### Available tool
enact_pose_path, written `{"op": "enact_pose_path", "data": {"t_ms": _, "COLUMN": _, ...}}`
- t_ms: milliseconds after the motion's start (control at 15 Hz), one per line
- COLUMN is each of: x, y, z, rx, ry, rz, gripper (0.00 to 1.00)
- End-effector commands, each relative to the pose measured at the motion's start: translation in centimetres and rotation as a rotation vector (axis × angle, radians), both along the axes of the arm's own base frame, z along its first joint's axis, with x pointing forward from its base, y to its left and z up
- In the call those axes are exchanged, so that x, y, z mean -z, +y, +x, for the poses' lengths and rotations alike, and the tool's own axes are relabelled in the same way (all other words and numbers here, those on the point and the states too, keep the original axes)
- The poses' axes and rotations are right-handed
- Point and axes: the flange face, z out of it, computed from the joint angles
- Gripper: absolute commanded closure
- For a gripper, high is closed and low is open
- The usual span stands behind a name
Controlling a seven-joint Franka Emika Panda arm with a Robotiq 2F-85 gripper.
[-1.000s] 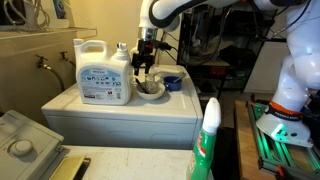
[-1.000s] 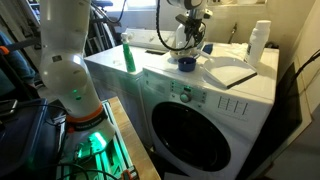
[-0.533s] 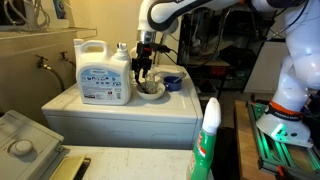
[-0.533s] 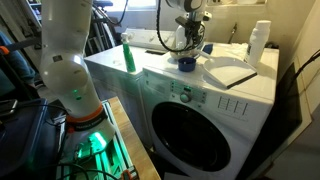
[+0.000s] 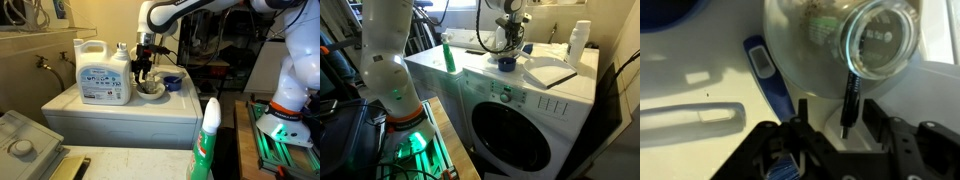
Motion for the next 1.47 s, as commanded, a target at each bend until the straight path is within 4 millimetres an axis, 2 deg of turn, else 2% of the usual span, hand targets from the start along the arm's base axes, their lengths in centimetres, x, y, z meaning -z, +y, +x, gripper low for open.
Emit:
{"op": "enact_pose_path", "data": {"t_ms": 0, "x": 0.7, "y": 0.3, "z": 0.4, "rx": 0.044, "ry": -0.003, "rz": 0.031, "gripper": 0.54}}
{"op": "enact_pose_path", "data": {"t_ms": 67, "x": 0.8, "y": 0.3, "z": 0.3, "rx": 0.048, "ry": 0.001, "rz": 0.037, "gripper": 0.62}}
{"op": "enact_pose_path", "data": {"t_ms": 133, "x": 1.0, "y": 0.3, "z": 0.3, "rx": 0.051, "ry": 0.004, "rz": 0.044, "gripper": 0.76}}
{"op": "enact_pose_path", "data": {"t_ms": 200, "x": 1.2, "y": 0.3, "z": 0.3, "rx": 0.055, "ry": 0.008, "rz": 0.049, "gripper": 0.82}}
{"op": "enact_pose_path", "data": {"t_ms": 400, "x": 1.3, "y": 0.5, "z": 0.3, "rx": 0.066, "ry": 0.012, "rz": 0.062, "gripper": 0.88}}
{"op": "enact_pose_path", "data": {"t_ms": 467, "x": 1.3, "y": 0.4, "z": 0.3, "rx": 0.071, "ry": 0.014, "rz": 0.063, "gripper": 0.85}}
{"op": "enact_pose_path", "data": {"t_ms": 533, "x": 1.3, "y": 0.3, "z": 0.3, "rx": 0.074, "ry": 0.014, "rz": 0.063, "gripper": 0.87}}
{"op": "enact_pose_path", "data": {"t_ms": 600, "x": 1.1, "y": 0.2, "z": 0.1, "rx": 0.077, "ry": 0.014, "rz": 0.052, "gripper": 0.95}}
{"op": "enact_pose_path", "data": {"t_ms": 667, "x": 1.0, "y": 0.1, "z": 0.1, "rx": 0.076, "ry": 0.011, "rz": 0.053, "gripper": 0.95}}
{"op": "enact_pose_path", "data": {"t_ms": 800, "x": -0.4, "y": -0.6, "z": -0.2, "rx": 0.079, "ry": -0.022, "rz": 0.047, "gripper": 0.98}}
{"op": "enact_pose_path", "data": {"t_ms": 1200, "x": -6.4, "y": -3.9, "z": -0.8, "rx": 0.177, "ry": -0.139, "rz": 0.070, "gripper": 0.97}}
{"op": "enact_pose_path", "data": {"t_ms": 1400, "x": -9.0, "y": -4.5, "z": -1.4, "rx": 0.223, "ry": -0.144, "rz": 0.079, "gripper": 0.97}}
